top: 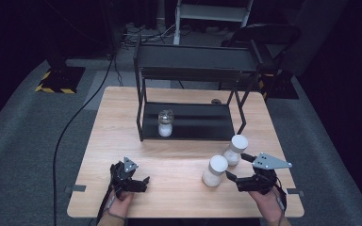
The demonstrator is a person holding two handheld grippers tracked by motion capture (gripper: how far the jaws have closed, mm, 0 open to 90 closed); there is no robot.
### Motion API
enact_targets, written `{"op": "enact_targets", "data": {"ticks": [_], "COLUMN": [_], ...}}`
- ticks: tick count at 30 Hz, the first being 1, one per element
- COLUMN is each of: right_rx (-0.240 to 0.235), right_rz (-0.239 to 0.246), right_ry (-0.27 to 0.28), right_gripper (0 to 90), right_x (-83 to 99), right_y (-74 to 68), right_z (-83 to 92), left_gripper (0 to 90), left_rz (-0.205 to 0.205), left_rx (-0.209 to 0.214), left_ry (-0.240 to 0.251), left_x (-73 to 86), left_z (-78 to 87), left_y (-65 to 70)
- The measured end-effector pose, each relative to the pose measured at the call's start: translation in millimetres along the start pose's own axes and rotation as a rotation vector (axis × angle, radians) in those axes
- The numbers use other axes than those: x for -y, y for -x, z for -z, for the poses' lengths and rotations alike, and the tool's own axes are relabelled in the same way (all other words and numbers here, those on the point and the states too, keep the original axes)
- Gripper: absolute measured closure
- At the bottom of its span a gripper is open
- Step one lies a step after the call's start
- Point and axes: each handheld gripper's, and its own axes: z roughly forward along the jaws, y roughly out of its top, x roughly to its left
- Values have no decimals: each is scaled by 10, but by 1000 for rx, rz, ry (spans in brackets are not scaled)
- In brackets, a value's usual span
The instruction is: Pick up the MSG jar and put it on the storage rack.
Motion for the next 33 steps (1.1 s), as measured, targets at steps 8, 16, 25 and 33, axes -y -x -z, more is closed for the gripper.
{"op": "enact_targets", "data": {"ticks": [8, 16, 25, 33], "right_rx": [-18, -51, -77, -83], "right_rz": [15, 33, 49, 47], "right_ry": [-1, -18, -57, -119], "right_gripper": [98, 109, 141, 257], "right_x": [-46, -108, -152, -165], "right_y": [-40, -64, -64, -42], "right_z": [-60, -204, -398, -563], "left_gripper": [0, 0, 0, 0], "left_rz": [-1, 0, -1, 0], "left_rx": [0, 0, 0, 0], "left_ry": [0, 0, 0, 0], "left_x": [0, 1, 0, 1], "left_z": [0, 0, 0, 0], "left_y": [-1, 0, 0, 0]}}
